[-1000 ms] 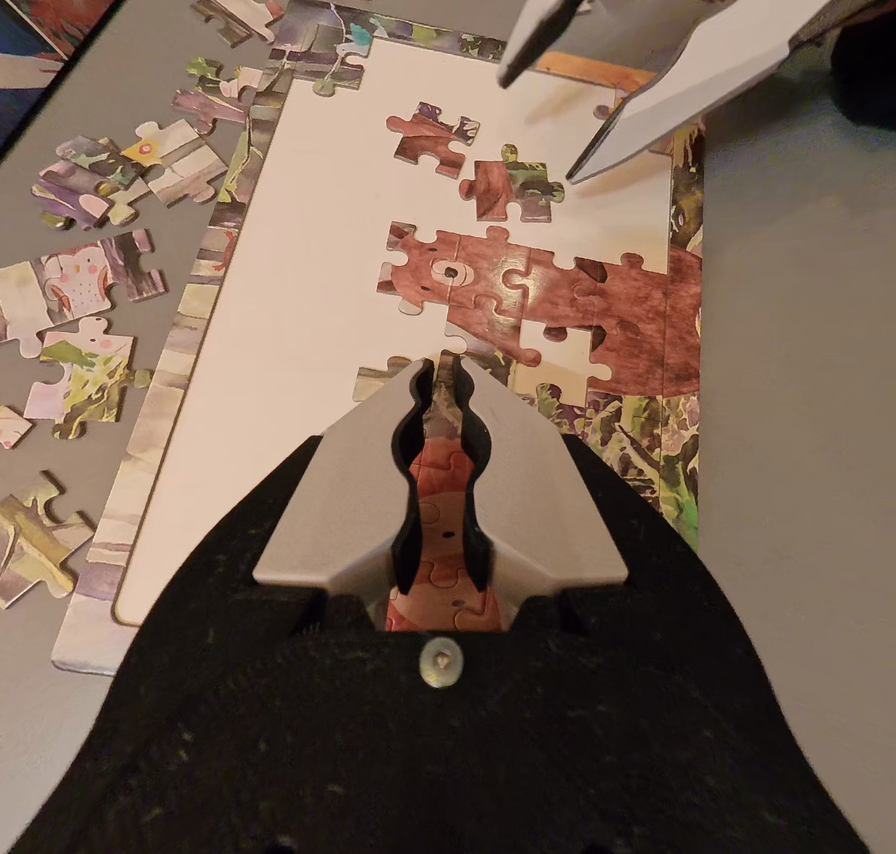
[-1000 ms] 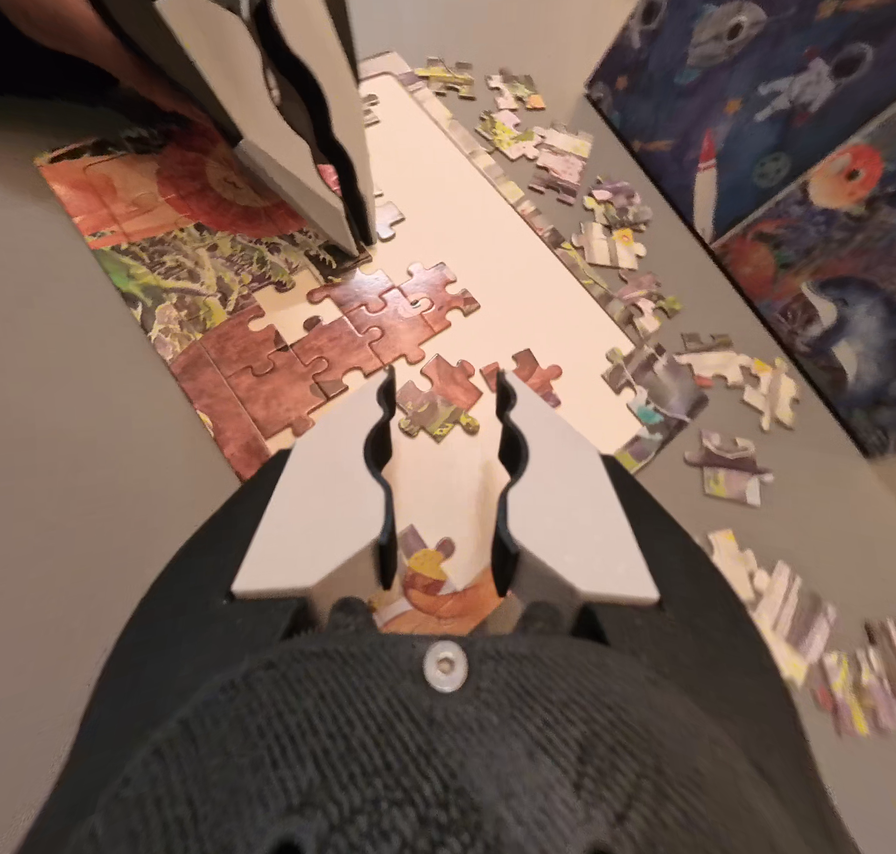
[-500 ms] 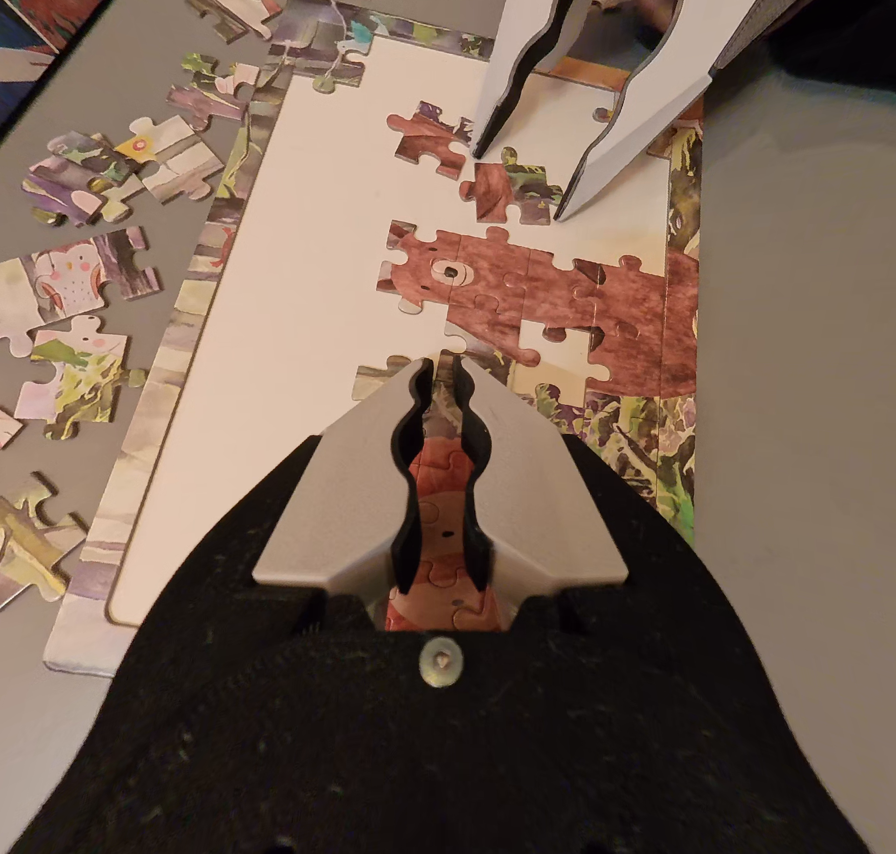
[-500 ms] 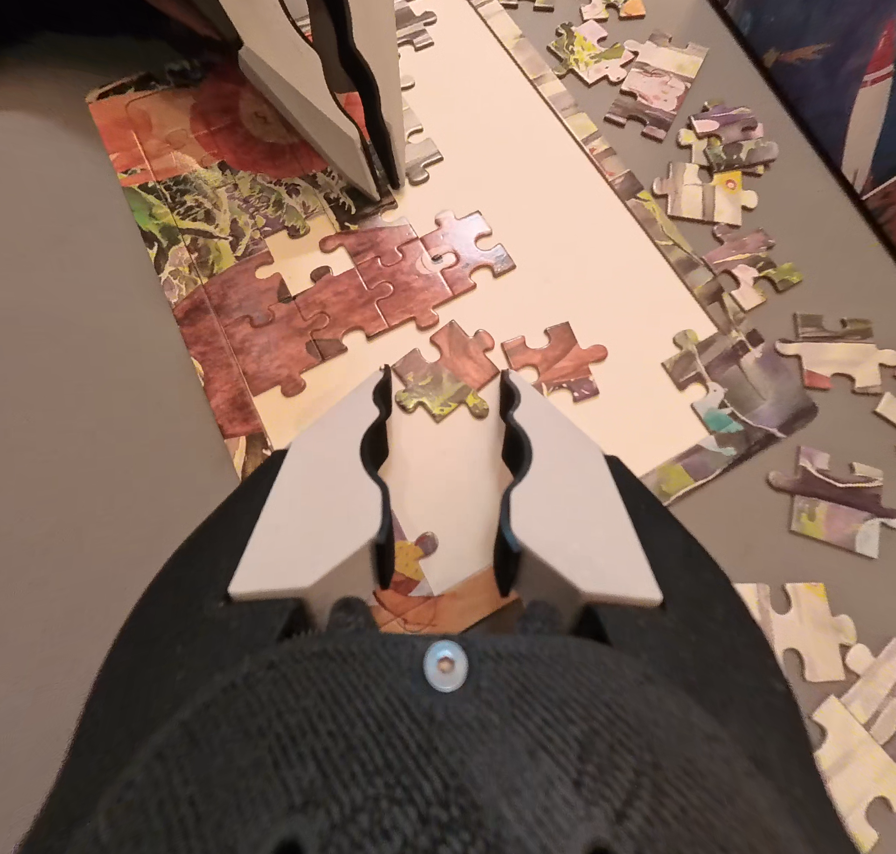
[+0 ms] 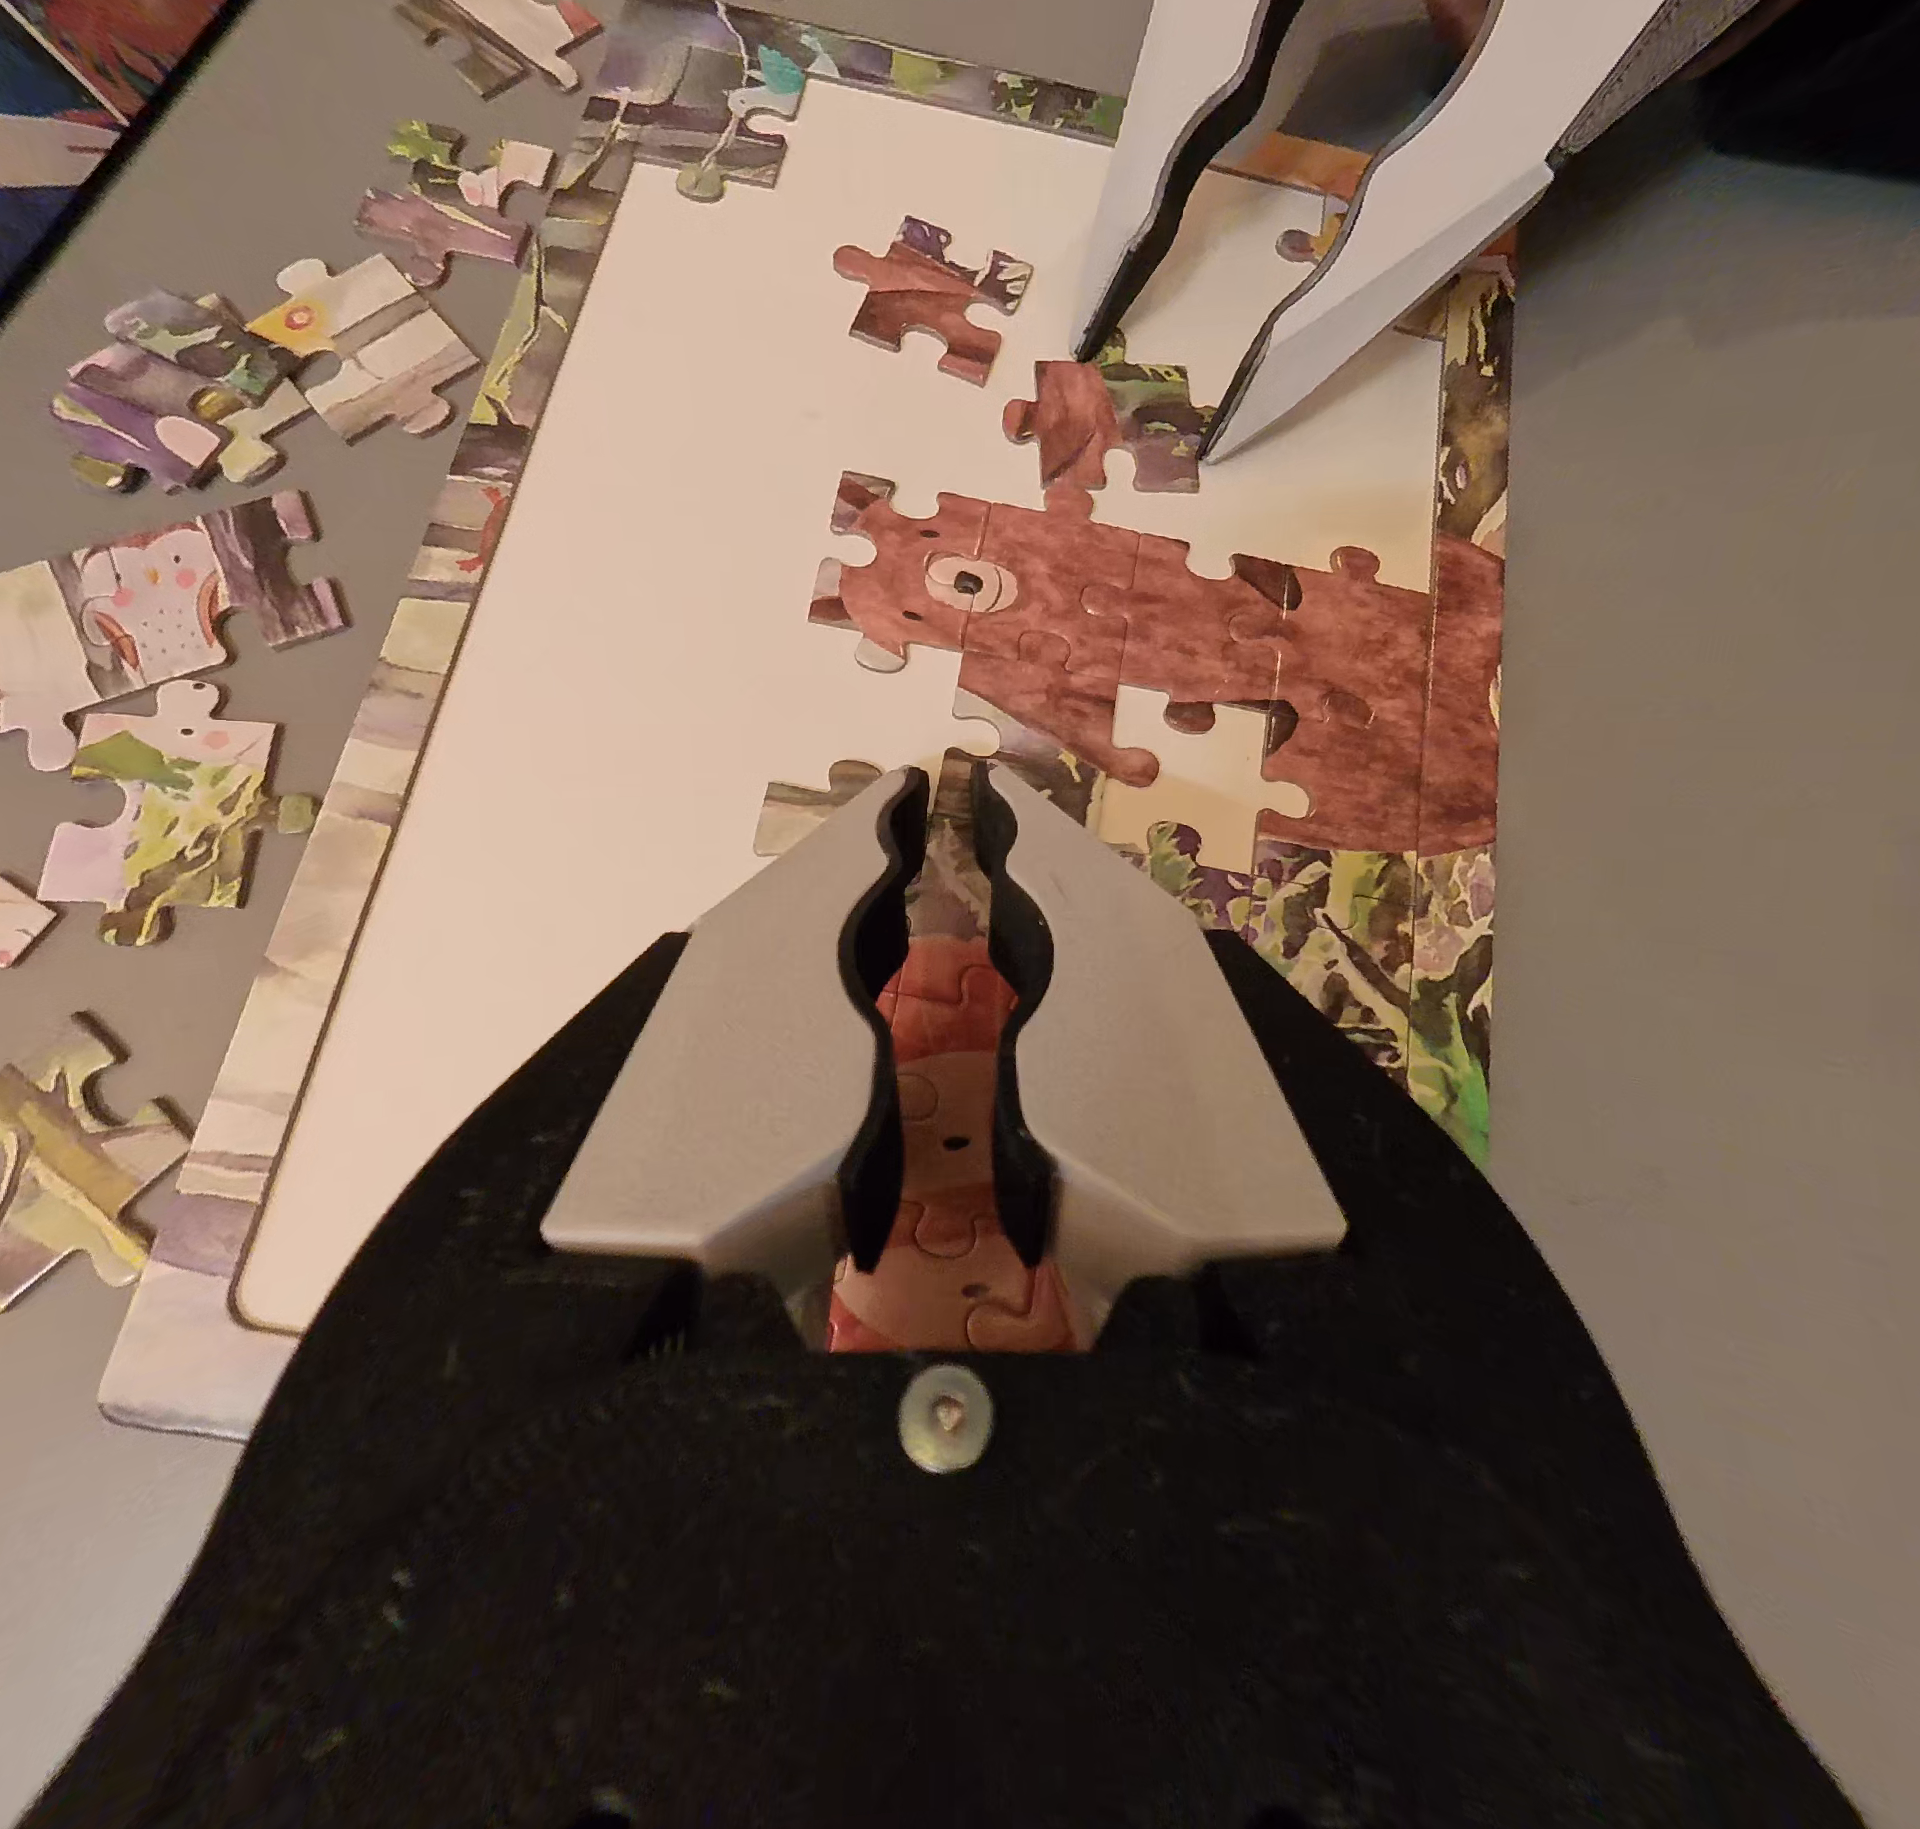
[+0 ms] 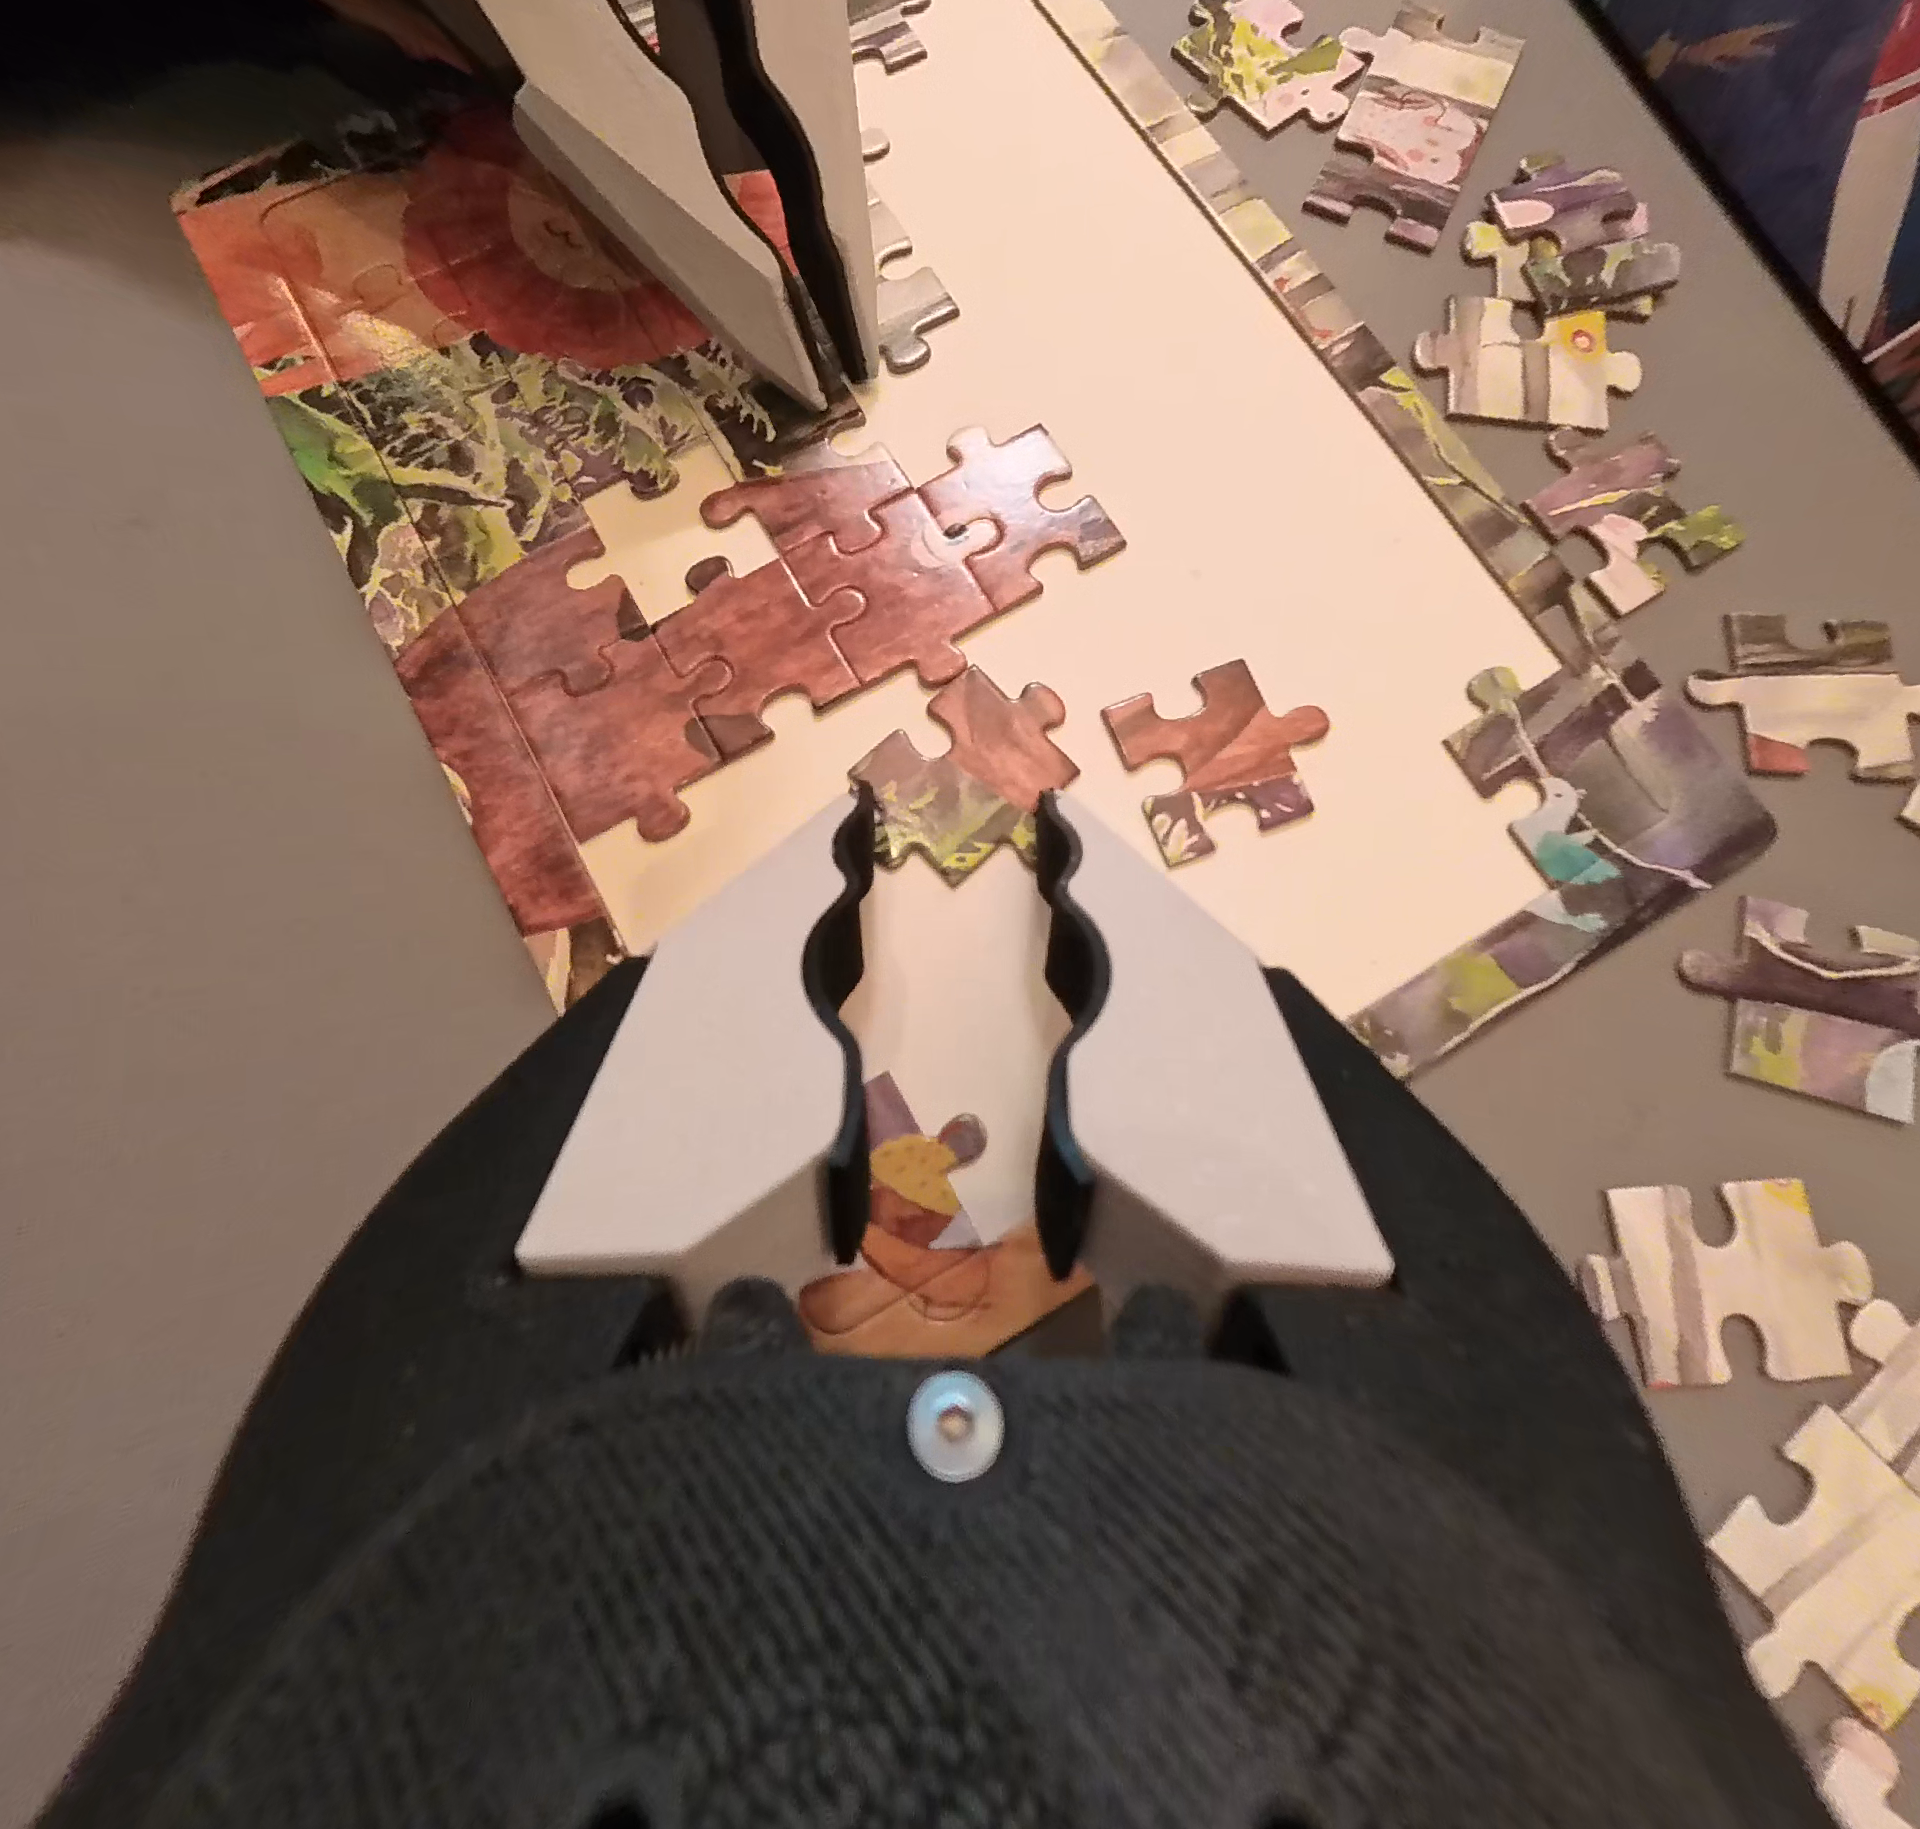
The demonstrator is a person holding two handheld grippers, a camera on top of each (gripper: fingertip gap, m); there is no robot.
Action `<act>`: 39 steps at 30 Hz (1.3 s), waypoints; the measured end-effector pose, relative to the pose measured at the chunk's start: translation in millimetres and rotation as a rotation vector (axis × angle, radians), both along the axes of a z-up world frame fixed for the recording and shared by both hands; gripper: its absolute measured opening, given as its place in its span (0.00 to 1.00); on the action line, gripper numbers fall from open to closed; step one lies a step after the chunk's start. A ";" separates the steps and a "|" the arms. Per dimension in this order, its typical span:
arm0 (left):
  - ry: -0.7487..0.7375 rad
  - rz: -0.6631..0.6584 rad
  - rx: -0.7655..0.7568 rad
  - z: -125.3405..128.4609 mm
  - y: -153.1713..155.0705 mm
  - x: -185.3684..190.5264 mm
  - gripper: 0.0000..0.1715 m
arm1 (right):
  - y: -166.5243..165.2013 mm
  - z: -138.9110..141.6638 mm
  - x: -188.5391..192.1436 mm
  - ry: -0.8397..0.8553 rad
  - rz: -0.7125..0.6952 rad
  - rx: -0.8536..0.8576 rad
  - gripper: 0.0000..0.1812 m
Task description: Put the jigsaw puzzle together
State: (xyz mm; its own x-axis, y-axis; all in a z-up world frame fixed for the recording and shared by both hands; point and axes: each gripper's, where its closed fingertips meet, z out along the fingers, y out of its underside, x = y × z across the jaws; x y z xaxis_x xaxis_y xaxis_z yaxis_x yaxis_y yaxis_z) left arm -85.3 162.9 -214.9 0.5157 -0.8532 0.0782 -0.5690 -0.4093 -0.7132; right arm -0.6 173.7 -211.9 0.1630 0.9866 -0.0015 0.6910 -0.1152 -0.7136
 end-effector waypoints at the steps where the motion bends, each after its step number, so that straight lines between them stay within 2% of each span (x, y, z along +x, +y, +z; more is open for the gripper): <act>1: 0.000 0.000 0.001 0.0 0.0 -0.1 0.05 | 0.2 0.0 -0.1 0.000 -0.004 -0.002 0.16; 16: 0.000 0.000 0.000 0.0 0.0 0.0 0.05 | -2.7 0.3 15.6 -0.044 -0.011 -0.063 0.15; 21: 0.000 0.000 0.000 0.0 0.0 0.0 0.05 | -2.5 6.9 15.8 -0.008 0.002 -0.073 0.20; 25: 0.002 0.000 0.002 0.1 0.1 0.0 0.05 | 17.1 14.2 11.2 0.066 -0.084 -0.015 0.28; 30: 0.006 0.000 0.009 0.1 0.0 0.0 0.05 | 29.5 2.2 7.8 0.064 -0.162 -0.045 0.35; 34: 0.006 0.000 0.010 0.1 0.0 0.1 0.05 | 23.5 3.8 3.6 0.090 -0.147 -0.095 0.33; 39: 0.005 0.000 0.008 0.1 -0.1 0.0 0.05 | 5.1 6.4 -4.9 0.109 -0.061 -0.150 0.30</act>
State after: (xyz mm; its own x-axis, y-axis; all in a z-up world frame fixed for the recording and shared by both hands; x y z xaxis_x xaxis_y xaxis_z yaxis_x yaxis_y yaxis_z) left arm -85.3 162.8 -214.8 0.5161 -0.8538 0.0684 -0.5729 -0.4035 -0.7134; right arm -5.5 178.9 -205.5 0.2134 0.9622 -0.1690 0.5989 -0.2655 -0.7555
